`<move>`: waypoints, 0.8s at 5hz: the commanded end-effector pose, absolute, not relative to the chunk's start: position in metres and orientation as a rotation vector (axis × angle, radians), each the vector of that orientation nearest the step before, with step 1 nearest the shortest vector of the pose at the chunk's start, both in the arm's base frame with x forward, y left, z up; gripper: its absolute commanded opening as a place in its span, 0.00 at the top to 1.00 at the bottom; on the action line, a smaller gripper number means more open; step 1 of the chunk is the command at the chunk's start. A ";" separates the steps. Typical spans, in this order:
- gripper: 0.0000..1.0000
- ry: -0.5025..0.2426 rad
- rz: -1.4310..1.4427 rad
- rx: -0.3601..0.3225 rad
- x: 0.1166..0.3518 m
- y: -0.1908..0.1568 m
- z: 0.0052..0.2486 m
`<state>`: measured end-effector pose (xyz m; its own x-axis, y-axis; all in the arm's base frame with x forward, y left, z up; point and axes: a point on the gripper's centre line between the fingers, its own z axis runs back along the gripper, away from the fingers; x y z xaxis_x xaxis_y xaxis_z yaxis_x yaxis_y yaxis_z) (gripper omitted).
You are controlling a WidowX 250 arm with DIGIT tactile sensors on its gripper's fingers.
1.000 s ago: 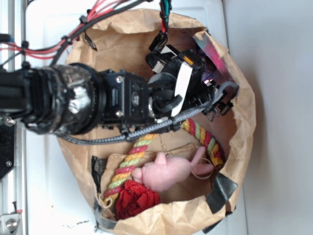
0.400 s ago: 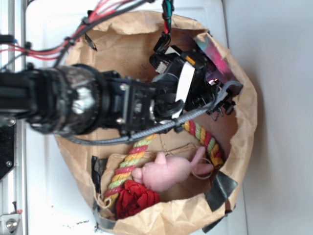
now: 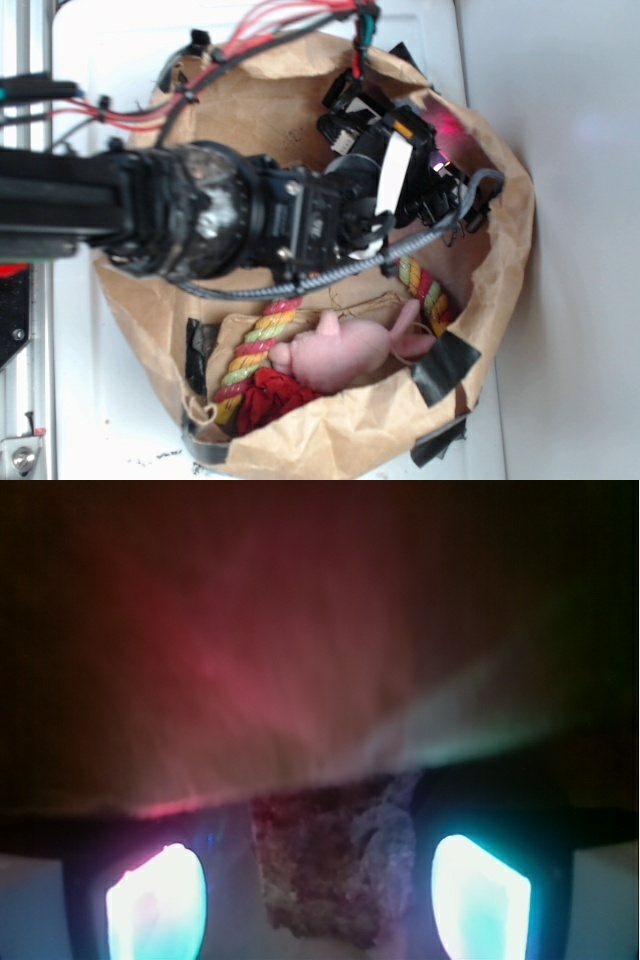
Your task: Grab the rock.
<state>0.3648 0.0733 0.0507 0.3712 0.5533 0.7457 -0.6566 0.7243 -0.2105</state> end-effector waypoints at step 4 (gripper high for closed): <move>1.00 -0.969 0.742 0.124 0.370 0.084 0.085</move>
<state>0.3644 0.0713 0.0484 0.3783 0.5438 0.7491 -0.6560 0.7285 -0.1975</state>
